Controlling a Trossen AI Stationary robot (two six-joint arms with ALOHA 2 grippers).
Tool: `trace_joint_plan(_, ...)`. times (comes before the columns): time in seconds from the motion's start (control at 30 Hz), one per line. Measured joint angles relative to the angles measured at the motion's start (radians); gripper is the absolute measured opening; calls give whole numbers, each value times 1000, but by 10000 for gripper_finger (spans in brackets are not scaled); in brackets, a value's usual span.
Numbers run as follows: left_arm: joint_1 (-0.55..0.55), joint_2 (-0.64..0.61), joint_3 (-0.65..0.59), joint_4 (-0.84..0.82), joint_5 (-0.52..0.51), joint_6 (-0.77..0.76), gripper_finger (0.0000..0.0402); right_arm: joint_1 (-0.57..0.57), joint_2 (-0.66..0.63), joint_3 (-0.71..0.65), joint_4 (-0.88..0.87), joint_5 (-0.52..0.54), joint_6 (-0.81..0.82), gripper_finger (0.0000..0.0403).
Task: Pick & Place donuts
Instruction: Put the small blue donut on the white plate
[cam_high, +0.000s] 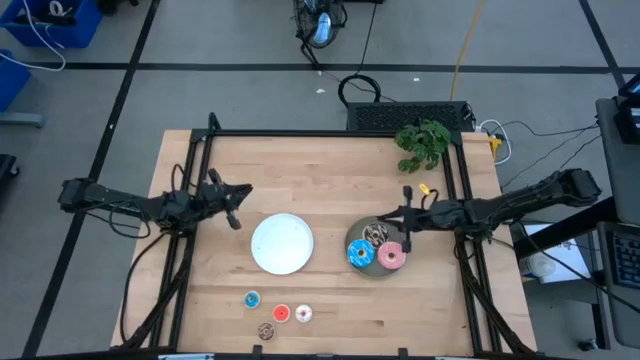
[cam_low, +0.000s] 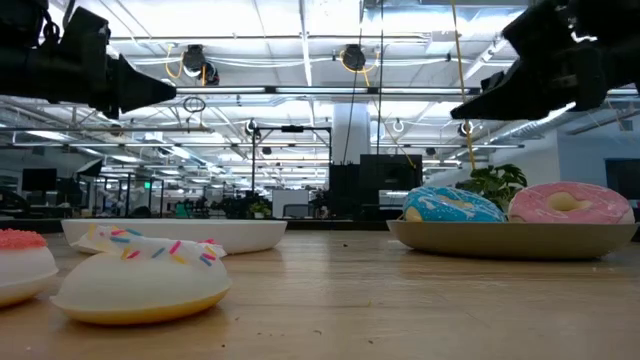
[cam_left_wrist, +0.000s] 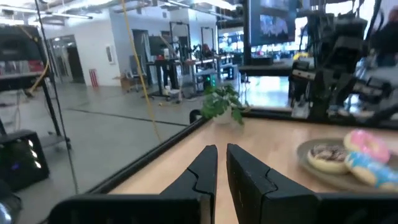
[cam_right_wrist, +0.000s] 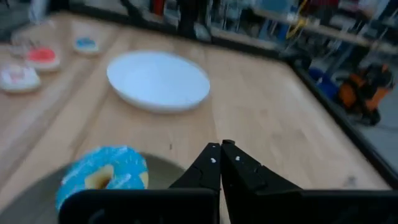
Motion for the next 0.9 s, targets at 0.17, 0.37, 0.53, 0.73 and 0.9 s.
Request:
trace_joint_plan(0.17,0,0,0,20,0,-74,42,-18,-114,-31,-18,-221,-43,0)
trace_joint_plan(0.37,0,0,0,136,67,-85,42,-17,-231,-63,-10,-340,-30,0)
trace_joint_plan(0.53,0,0,0,116,132,-168,42,-18,-301,-68,5,-326,12,0)
trace_joint_plan(0.73,0,0,0,26,130,-172,42,-18,-330,-68,79,-325,21,0)
trace_joint_plan(0.9,0,0,20,-72,112,-169,42,-18,-330,-90,69,-326,10,0)
